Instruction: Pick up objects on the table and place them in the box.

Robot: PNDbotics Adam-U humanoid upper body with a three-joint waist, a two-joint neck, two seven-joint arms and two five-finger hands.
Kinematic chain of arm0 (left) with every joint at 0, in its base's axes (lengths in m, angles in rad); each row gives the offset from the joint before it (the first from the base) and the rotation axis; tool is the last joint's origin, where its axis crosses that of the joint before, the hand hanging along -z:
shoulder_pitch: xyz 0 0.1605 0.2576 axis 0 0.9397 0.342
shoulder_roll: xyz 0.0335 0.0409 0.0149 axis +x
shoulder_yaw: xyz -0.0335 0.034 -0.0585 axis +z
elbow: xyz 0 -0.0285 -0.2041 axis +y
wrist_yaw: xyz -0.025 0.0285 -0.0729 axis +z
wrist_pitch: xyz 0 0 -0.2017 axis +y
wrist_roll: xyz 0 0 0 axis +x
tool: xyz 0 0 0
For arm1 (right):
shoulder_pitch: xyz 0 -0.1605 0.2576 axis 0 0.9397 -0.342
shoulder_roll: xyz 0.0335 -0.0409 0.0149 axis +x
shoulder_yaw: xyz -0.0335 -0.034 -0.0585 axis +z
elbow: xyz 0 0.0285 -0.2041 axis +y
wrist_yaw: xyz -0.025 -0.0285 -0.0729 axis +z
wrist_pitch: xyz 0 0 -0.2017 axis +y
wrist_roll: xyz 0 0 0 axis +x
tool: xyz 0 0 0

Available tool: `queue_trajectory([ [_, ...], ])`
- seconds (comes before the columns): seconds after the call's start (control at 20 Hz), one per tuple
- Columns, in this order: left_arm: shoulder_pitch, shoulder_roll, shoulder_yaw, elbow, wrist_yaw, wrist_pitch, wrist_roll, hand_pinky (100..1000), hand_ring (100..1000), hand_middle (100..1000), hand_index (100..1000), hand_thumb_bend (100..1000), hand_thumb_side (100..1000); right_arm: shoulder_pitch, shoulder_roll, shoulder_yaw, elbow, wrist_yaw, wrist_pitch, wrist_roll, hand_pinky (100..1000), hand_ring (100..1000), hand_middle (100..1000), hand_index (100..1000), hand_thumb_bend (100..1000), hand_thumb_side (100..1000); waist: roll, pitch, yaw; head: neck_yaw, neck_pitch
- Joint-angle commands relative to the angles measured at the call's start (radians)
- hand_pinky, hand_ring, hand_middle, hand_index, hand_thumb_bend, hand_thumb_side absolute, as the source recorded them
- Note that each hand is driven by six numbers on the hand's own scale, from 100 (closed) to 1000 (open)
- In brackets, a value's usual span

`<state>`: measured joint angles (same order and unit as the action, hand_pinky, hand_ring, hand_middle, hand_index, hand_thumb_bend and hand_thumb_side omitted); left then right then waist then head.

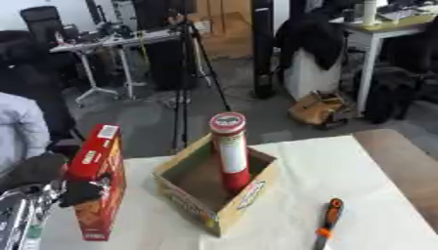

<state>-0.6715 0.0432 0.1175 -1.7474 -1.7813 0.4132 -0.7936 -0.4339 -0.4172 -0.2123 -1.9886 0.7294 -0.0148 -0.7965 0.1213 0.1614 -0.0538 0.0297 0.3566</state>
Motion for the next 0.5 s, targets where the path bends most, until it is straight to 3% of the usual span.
queue_trajectory([
  [0.05,-0.06,0.052,0.004,-0.059,0.023,0.014,-0.014,100,151,219,413,100,765,-0.014,-0.018,-0.001,-0.011,-0.003,-0.001,-0.004,896,915,892,815,100,1000,-0.012,-0.017,0.001,-0.011,-0.005],
  [0.5,-0.184,0.125,-0.008,-0.124,0.1,0.026,-0.011,100,145,209,386,100,760,-0.021,-0.019,0.003,-0.011,-0.011,-0.006,-0.004,895,914,891,814,100,1000,-0.013,-0.016,-0.01,-0.015,-0.014],
])
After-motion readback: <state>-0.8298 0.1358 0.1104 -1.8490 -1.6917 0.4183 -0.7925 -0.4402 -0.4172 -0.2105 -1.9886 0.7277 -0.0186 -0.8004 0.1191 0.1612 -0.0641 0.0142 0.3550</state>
